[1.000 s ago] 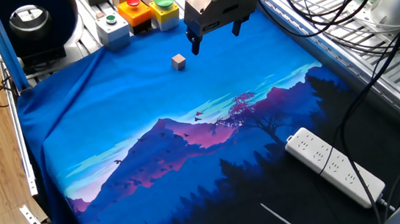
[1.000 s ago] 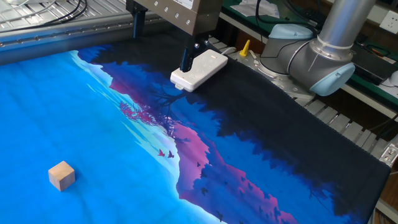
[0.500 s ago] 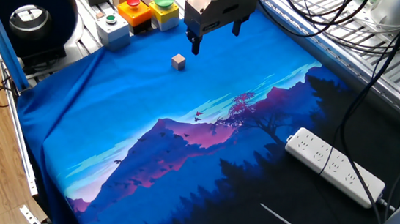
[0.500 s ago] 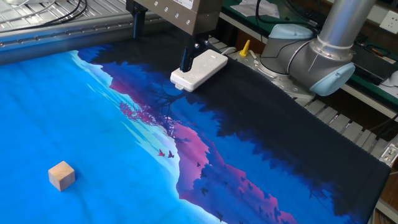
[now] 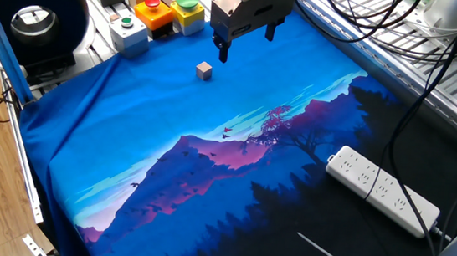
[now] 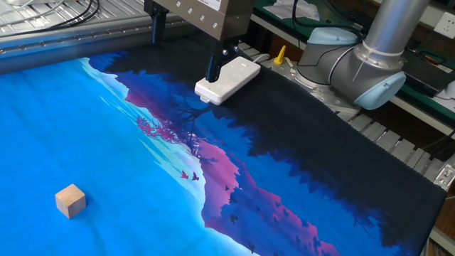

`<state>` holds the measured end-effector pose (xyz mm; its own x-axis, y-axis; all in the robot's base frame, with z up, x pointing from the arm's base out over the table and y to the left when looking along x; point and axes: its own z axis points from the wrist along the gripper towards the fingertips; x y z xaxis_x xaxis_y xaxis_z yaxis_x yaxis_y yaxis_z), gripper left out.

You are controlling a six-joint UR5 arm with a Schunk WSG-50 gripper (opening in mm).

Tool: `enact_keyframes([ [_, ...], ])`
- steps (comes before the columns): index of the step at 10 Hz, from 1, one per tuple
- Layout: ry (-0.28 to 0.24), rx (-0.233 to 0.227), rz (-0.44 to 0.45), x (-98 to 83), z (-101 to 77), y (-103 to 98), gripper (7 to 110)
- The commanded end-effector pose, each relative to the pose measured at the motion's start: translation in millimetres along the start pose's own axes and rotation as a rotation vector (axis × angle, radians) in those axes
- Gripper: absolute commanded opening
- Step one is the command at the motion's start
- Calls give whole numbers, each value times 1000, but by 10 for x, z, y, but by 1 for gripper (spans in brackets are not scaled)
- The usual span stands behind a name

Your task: Approach and touch the side of the small block

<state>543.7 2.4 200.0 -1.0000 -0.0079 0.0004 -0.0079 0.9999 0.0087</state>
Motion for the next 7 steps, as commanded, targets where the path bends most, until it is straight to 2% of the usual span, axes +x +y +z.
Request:
enact_keyframes([
  [1, 103, -36, 147, 245, -10, 130, 107],
  [2, 131, -34, 177, 271, -36, 154, 7],
  [5, 185, -53, 65, 400, -104, 135, 7],
  [6, 168, -55, 1, 360, -118, 89, 7],
  [7, 105, -48, -49, 200, -112, 47, 7],
])
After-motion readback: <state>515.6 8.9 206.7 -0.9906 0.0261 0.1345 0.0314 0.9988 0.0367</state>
